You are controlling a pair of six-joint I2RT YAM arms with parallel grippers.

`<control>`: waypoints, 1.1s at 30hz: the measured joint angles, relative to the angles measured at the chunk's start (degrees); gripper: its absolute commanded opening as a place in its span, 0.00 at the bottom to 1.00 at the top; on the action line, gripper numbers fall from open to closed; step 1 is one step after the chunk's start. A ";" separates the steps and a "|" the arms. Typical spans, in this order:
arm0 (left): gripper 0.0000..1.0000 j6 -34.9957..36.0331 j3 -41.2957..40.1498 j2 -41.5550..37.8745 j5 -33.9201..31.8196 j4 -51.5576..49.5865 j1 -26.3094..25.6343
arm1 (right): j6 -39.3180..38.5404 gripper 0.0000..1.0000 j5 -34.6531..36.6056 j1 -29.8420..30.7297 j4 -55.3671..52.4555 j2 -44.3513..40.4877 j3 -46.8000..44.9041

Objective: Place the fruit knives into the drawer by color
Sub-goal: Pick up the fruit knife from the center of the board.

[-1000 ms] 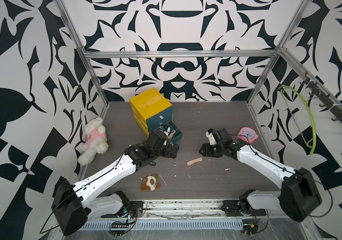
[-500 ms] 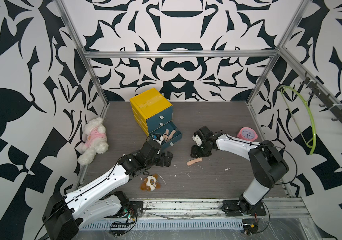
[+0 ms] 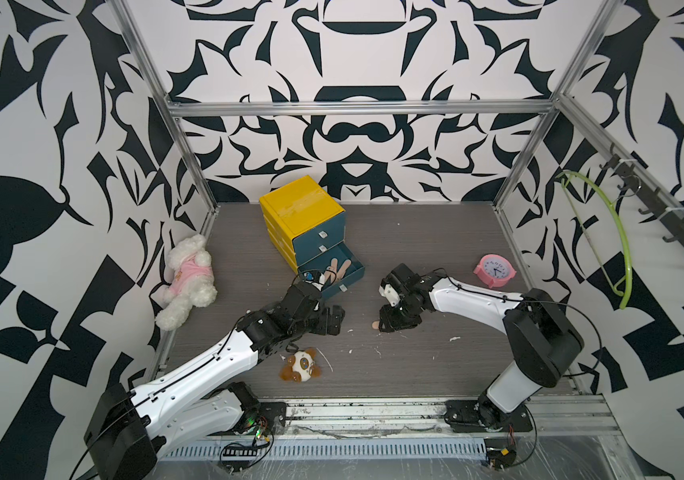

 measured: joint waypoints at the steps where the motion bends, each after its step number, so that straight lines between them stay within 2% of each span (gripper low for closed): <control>1: 0.99 0.00 0.00 0.02 0.00 0.04 0.00 | 0.00 0.52 0.76 0.46 -0.33 0.00 0.00; 11: 0.99 -0.02 0.00 0.02 -0.09 0.02 0.00 | -4.44 0.59 10.91 4.11 -5.38 -1.60 5.38; 21: 0.99 -0.02 0.00 1.79 -1.05 -0.22 0.00 | -11.10 0.60 15.87 4.17 -7.43 8.07 9.29; 33: 0.99 0.02 0.00 1.79 -2.43 -0.68 0.00 | -12.39 0.51 17.66 6.56 -7.19 10.16 10.91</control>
